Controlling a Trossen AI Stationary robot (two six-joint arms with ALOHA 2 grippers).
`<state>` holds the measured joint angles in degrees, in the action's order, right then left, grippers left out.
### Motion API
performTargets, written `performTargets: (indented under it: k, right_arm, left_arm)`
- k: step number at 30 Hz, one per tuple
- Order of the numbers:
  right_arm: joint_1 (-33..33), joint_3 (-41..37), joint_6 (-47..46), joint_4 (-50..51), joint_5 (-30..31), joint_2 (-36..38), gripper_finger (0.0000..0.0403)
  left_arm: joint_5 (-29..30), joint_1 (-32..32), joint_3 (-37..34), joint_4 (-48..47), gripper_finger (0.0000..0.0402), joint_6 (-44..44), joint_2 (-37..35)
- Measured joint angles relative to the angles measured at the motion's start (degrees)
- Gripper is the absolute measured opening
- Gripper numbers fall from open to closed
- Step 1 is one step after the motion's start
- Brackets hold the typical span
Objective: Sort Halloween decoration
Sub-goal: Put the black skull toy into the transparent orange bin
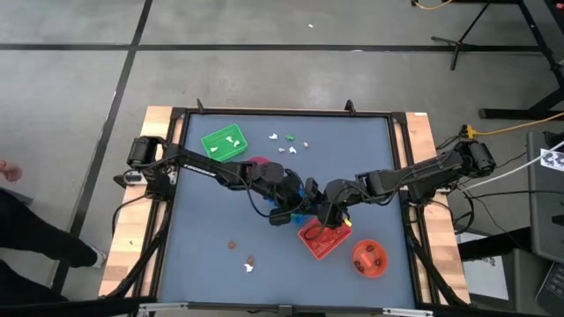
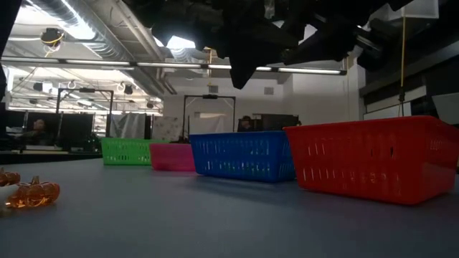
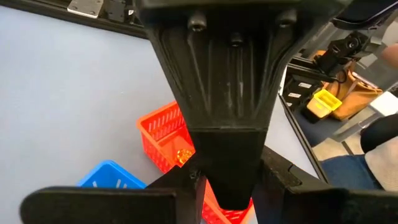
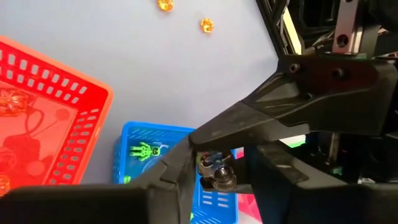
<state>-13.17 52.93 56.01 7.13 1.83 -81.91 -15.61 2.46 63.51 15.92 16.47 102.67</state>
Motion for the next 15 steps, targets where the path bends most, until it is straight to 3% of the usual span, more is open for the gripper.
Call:
performTargets:
  k: [15]
  right_arm:
    - [-0.02, -0.02, -0.04, 0.37, -0.07, 0.0, 0.0101]
  left_arm:
    - [2.03, 0.23, 0.0, -0.09, 0.0079, -0.05, 0.0]
